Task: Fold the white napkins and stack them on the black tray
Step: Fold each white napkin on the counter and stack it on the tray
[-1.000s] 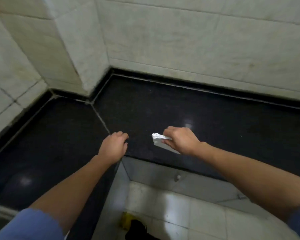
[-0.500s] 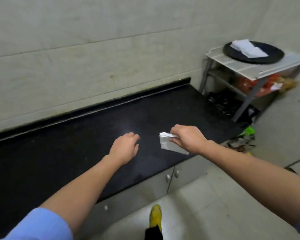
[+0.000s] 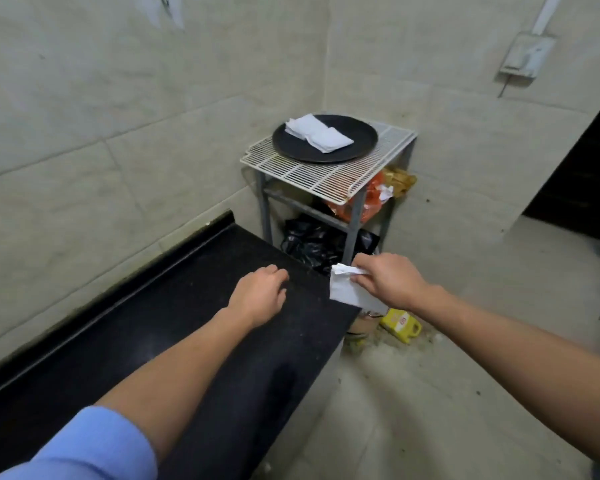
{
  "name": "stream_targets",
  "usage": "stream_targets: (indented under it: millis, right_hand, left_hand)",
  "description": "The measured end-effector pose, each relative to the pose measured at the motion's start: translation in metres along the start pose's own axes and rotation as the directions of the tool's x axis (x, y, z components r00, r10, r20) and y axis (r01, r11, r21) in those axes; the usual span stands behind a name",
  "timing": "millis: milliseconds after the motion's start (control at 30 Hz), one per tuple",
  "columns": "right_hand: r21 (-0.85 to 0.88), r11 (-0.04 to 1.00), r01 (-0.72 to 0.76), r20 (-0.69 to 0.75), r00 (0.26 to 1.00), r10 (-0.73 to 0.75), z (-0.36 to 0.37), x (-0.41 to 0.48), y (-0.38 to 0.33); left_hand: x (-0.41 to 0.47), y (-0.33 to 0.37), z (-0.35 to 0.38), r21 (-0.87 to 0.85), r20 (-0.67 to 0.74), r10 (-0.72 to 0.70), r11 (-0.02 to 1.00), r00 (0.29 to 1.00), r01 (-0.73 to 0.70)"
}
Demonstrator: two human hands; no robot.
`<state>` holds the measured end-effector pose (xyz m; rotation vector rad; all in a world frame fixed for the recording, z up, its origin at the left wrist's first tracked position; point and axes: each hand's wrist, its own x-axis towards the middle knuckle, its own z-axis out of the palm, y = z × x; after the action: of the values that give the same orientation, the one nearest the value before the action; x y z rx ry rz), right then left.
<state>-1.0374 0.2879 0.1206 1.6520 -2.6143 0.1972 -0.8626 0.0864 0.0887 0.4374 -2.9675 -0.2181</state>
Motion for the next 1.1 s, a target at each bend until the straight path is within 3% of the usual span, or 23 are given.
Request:
stream_targets:
  millis: [267,600,900,1100]
  right_hand:
    - [0.073,0.993,-0.096,-0.081,0.992,0.102,-0.026,0.049,0.13]
    - [0.056,0.987,0.148,-0.164,0.977,-0.137,-0.082,0.192,0.28]
    - [0.12,0.965,0.234,-0.196,0.958,-0.208,-0.11,0.353,0.312]
    - [0.168,0.946,0.278,-0.205,0.948,-0.242,-0.105,0.453,0.301]
  left_hand:
    - [0.149,0.043,0.004,0.003,-0.042,0.111,0.994,0.993,-0.111]
    - [0.326,0.073,-0.014,-0.027,-0.237,-0.146,0.989,0.96,0.144]
    - [0.399,0.042,-0.027,-0.037,-0.213,-0.389,0.92,0.896,0.39]
    - [0.461,-0.002,-0.012,-0.063,-0.162,-0.445,0.896,0.881,0.441]
